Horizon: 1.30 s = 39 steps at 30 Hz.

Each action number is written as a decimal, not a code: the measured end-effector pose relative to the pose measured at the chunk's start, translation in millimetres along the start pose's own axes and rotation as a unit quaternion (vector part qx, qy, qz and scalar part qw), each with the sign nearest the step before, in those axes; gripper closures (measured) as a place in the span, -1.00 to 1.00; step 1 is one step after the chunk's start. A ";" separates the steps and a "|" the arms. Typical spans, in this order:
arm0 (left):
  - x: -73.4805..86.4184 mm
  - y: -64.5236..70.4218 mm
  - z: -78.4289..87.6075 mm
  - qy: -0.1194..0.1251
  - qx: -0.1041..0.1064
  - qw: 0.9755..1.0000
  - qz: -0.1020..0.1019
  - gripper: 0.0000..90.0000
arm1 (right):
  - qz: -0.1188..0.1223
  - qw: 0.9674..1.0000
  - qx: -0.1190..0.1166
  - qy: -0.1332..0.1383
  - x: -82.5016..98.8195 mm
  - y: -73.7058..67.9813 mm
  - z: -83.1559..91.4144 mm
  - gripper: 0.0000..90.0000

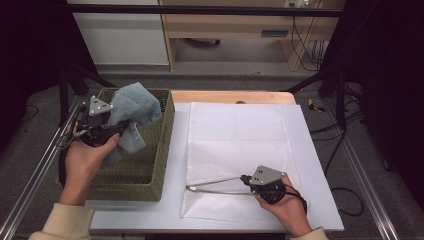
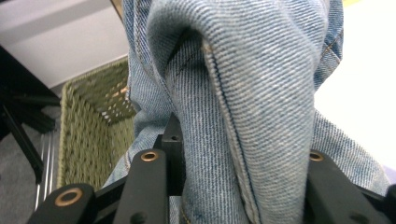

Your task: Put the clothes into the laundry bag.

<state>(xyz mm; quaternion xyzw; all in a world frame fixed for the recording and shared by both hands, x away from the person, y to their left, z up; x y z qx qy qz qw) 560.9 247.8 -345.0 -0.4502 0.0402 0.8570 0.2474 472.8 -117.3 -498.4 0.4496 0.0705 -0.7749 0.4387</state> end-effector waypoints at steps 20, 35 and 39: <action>-42.2 23.6 5.7 0.036 0.014 0.999 -0.031 0.36 | -0.001 1.000 -0.012 0.005 -14.5 -2.0 5.4 0.98; -67.6 56.5 -4.5 0.046 0.042 0.997 -0.052 0.36 | -0.021 1.000 -0.023 0.006 -20.6 2.0 7.5 0.98; -75.4 74.0 -7.1 0.050 0.052 0.995 -0.066 0.36 | -0.033 0.999 -0.037 0.003 -27.5 4.0 8.0 0.98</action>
Point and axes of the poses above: each handheld gripper's, and its own axes: z roughly backward along the jaws, x roughly out of its underside, y roughly to its right, the point moved 10 cm from there along -z, roughly forward along the jaws, and after that the axes turned 5 degrees about x, right-handed, at the moved point
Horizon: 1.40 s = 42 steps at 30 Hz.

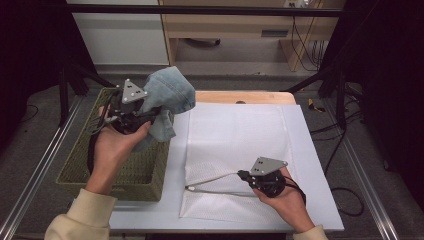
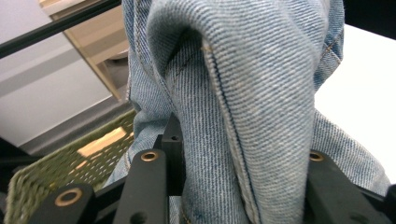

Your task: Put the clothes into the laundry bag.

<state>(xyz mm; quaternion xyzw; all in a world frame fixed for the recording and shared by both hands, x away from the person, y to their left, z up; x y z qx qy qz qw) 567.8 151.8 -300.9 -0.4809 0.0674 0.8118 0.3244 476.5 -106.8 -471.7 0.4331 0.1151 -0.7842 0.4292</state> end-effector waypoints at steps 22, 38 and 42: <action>-25.0 56.7 -35.3 0.007 0.044 0.998 -0.050 0.36 | -0.033 0.999 -0.038 -0.011 -26.8 19.2 4.9 0.98; -20.8 85.3 -42.3 0.029 0.068 0.996 -0.045 0.35 | -0.071 0.997 -0.030 0.005 -26.2 34.1 2.7 0.97; -21.0 89.7 -37.1 0.034 0.072 0.995 -0.052 0.35 | -0.078 0.996 -0.032 0.000 -25.0 38.1 0.4 0.97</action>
Point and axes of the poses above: each handheld gripper's, and its own axes: z roughly backward along the jaws, x roughly out of its underside, y roughly to its right, the point moved 10 cm from there along -z, roughly forward along the jaws, and after that the axes turned 5 degrees about x, right-handed, at the moved point
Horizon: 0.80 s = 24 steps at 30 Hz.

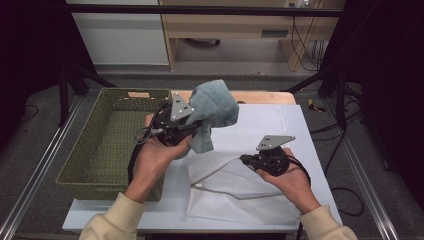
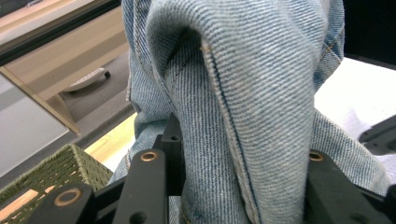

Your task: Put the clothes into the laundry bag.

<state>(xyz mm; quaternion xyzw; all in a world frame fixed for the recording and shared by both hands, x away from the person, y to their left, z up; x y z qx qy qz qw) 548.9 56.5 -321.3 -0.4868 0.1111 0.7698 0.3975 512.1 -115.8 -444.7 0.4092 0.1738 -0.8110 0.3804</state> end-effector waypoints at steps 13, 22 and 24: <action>10.0 12.1 3.9 -0.014 0.010 0.999 -0.030 0.35 | 0.001 1.000 -0.012 -0.028 -5.1 6.1 -1.4 0.97; 15.7 16.1 9.7 -0.016 -0.001 0.999 -0.051 0.35 | 0.003 0.999 -0.013 -0.037 -8.5 7.8 -3.7 0.97; 17.9 16.1 9.9 -0.019 -0.003 0.998 -0.056 0.35 | 0.004 0.999 -0.012 -0.034 -8.8 7.6 -3.7 0.98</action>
Point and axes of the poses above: each handheld gripper's, and its own axes: z roughly backward along the jaws, x roughly out of its underside, y roughly to its right, the point moved 10 cm from there along -z, roughly forward along the jaws, and after that the axes turned 5 degrees about x, right-handed, at the moved point
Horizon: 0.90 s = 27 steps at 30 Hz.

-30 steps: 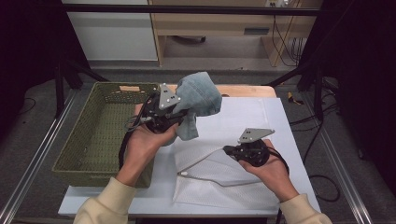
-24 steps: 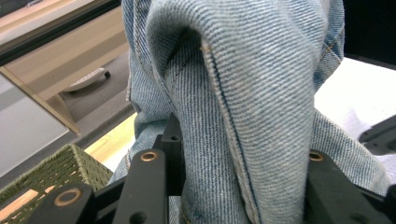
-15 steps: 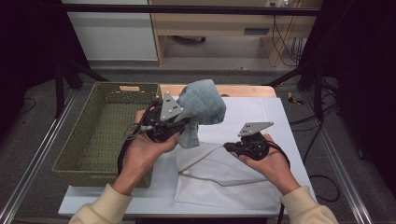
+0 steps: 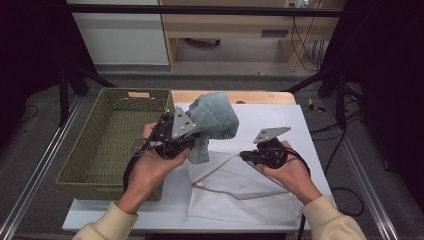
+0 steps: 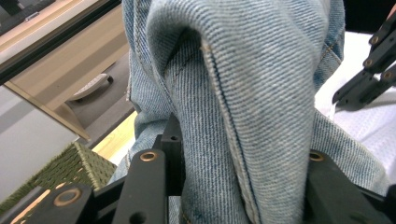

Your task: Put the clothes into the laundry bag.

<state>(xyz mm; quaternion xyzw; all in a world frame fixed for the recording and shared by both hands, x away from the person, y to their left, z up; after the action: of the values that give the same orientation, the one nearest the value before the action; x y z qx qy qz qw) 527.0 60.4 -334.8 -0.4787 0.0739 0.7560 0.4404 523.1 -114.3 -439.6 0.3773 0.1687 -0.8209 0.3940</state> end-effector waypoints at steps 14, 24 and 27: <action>4.9 -2.8 -3.4 0.002 0.007 1.000 0.011 0.35 | -0.003 1.000 -0.006 0.006 -1.7 -0.6 2.9 0.97; 4.6 13.4 8.9 0.015 0.025 1.000 0.000 0.35 | -0.014 1.000 -0.007 -0.001 -1.6 3.7 -1.4 0.96; 6.3 19.4 14.0 0.013 0.036 0.999 -0.010 0.35 | -0.014 1.000 -0.007 -0.008 -2.2 4.4 -2.8 0.96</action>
<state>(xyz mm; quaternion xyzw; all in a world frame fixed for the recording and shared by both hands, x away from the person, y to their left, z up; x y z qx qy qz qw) 502.5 60.0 -338.3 -0.4729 0.1023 0.7422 0.4637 528.8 -114.4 -439.7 0.3655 0.1770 -0.8280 0.3866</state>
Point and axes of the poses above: each handheld gripper's, and its own axes: z roughly backward along the jaws, x roughly out of its underside, y roughly to its right, the point moved 10 cm from there along -z, roughly forward along the jaws, and after that the axes turned 5 degrees about x, right-handed, at the moved point
